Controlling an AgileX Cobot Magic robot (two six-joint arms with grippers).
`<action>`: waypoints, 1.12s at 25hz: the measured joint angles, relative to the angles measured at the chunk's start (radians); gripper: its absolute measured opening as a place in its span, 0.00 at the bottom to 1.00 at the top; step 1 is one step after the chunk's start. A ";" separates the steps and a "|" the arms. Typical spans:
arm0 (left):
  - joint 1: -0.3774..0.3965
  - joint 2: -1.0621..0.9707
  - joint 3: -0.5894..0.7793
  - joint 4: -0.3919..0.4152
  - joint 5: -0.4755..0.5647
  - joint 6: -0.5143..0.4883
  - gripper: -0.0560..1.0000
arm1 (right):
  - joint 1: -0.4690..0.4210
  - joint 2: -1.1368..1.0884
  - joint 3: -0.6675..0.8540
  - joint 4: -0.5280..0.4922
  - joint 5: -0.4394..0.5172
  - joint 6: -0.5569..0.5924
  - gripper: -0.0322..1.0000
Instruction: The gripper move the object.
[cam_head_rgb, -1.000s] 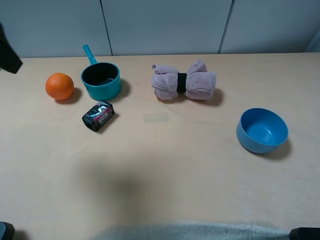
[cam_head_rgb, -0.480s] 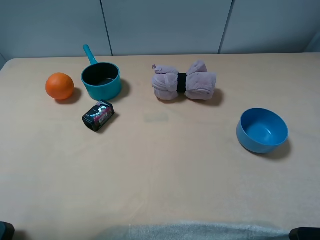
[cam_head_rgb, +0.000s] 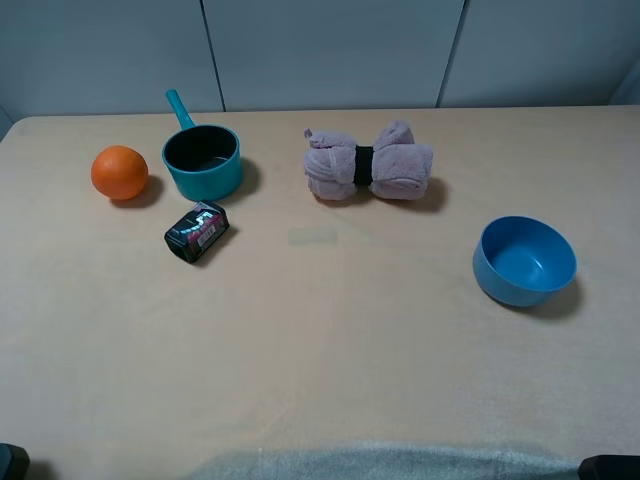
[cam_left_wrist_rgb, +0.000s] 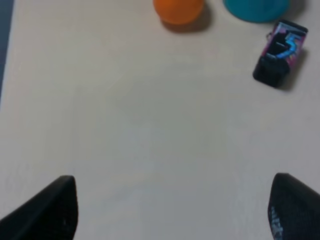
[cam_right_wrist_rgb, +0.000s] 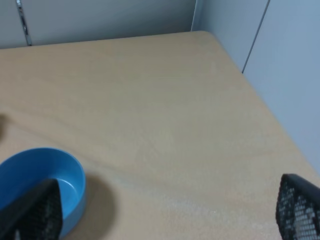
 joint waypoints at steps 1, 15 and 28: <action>0.013 -0.014 0.003 0.000 -0.008 0.000 0.84 | 0.000 0.000 0.000 0.000 0.000 0.000 0.66; 0.080 -0.114 0.085 -0.064 -0.100 0.065 0.84 | 0.000 0.000 0.000 0.000 0.000 0.000 0.66; 0.080 -0.114 0.085 -0.073 -0.103 0.072 0.84 | 0.000 0.000 0.000 0.000 0.000 0.000 0.66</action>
